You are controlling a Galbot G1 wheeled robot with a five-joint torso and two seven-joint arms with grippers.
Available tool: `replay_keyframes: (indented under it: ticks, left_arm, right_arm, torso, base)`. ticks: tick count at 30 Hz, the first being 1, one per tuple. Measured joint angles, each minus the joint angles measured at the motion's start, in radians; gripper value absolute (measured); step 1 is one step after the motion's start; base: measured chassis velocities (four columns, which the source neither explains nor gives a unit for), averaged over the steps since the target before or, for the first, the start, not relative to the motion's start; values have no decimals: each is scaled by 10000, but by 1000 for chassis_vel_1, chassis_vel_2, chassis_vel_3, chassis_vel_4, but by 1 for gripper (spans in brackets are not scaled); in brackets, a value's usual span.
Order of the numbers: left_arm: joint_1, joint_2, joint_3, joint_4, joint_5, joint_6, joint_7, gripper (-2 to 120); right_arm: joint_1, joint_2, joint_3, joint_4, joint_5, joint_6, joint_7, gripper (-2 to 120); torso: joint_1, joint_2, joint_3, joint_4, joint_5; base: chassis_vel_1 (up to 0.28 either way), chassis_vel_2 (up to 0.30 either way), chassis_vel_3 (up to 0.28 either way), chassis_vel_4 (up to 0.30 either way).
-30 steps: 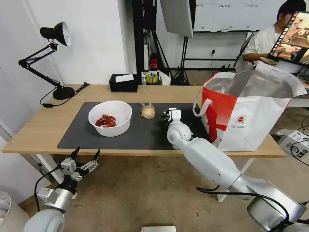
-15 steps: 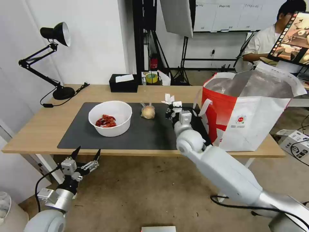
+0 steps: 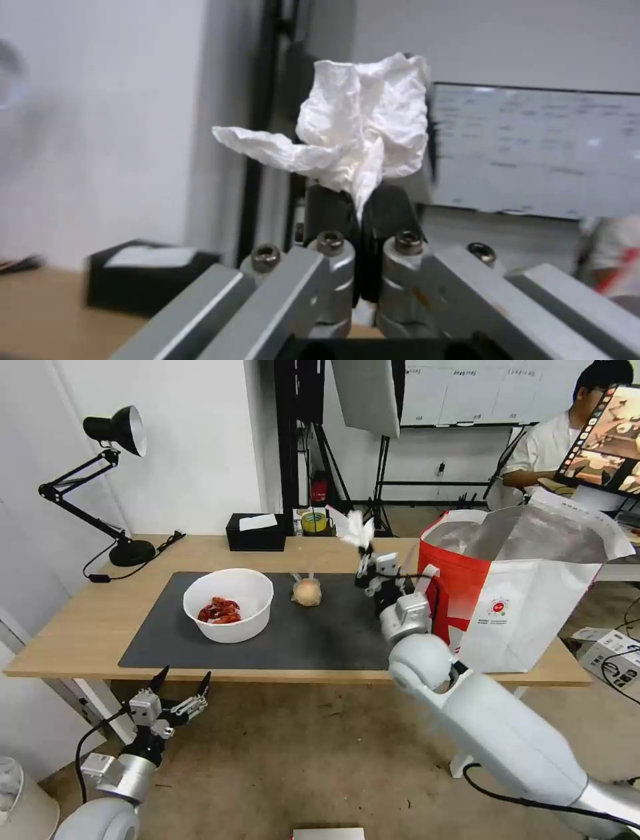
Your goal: Pick up the trash from the table and place it into the takeout bag.
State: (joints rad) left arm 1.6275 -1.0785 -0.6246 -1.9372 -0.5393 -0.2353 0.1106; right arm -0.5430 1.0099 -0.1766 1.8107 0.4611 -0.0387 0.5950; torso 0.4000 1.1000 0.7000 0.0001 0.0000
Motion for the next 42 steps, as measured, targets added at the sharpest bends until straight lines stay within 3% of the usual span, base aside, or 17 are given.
replay_keyframes:
  ticks: [7,11,28,37,42]
  left_arm:
    - [71,12,20,-29,18,0,-21,100]
    - [76,12,46,-38,20,0,-24,100]
    - [52,-28,225,-103,71,4,-47,100]
    - [97,58,223,-331,78,74,-48,100]
    - [107,54,207,-372,74,73,-42,100]
  right_arm:
    - [308,-403,664,417,702,-1845,2882,0]
    - [371,-608,893,484,1266,-2319,3632,0]
    - [59,-1009,1421,1085,2552,-2403,4442,0]
    - [-66,-1057,1587,1319,2760,-2405,4640,29]
    - [-65,-1074,1628,1353,2785,-2406,4661,51]
  torso:
    - [0,0,0,-2,1]
    - [0,0,0,-2,0]
    - [0,0,0,-1,0]
    - [0,0,0,-1,0]
    - [0,0,0,-1,0]
  base:
    - [0,0,0,0]
    - [0,0,0,0]
    - [0,0,0,0]
    - [0,0,0,0]
    - [0,0,0,0]
